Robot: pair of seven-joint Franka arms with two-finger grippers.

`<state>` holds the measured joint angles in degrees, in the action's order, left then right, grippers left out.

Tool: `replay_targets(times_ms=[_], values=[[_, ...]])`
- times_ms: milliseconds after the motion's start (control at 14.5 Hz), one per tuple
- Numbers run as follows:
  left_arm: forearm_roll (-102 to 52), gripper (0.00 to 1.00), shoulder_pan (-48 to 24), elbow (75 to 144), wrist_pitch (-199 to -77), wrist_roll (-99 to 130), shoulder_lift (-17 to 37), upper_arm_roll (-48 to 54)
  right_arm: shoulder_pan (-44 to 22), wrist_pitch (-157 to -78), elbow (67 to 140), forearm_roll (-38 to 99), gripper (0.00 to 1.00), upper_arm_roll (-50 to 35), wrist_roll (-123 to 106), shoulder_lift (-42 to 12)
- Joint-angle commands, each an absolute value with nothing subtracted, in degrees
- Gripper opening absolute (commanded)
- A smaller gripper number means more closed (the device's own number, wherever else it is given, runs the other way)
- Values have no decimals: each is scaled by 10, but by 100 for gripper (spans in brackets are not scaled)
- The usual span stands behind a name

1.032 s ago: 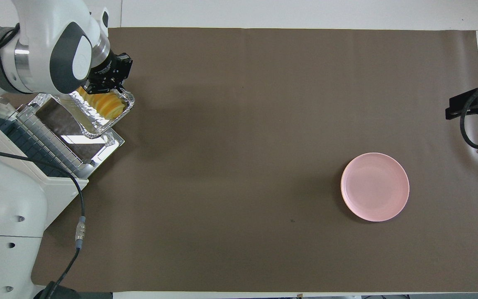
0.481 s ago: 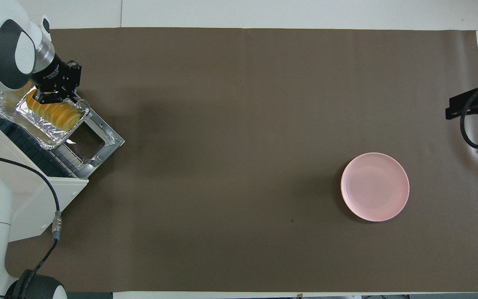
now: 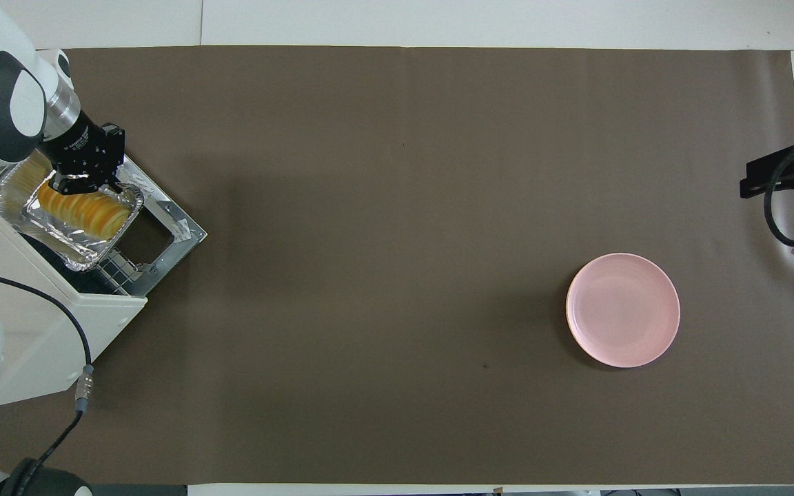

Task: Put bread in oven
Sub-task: 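Push the foil tray into the oven opening with the left gripper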

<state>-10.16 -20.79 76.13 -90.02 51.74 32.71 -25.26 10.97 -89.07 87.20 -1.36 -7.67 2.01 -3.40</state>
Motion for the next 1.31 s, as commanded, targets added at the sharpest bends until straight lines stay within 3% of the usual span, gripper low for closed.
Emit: replay_targets(times_ms=[0,275,1238], values=[[-105,0,-213,809,-895,524,288,-255,119,-896,890,-20,100,-84,19,-19],[-105,0,-202,865,-910,505,243,-255,119,-896,890,-20,100,-84,19,-19],[-69,0,-204,944,-957,432,204,-258,119,-896,890,-20,100,-84,19,-19]])
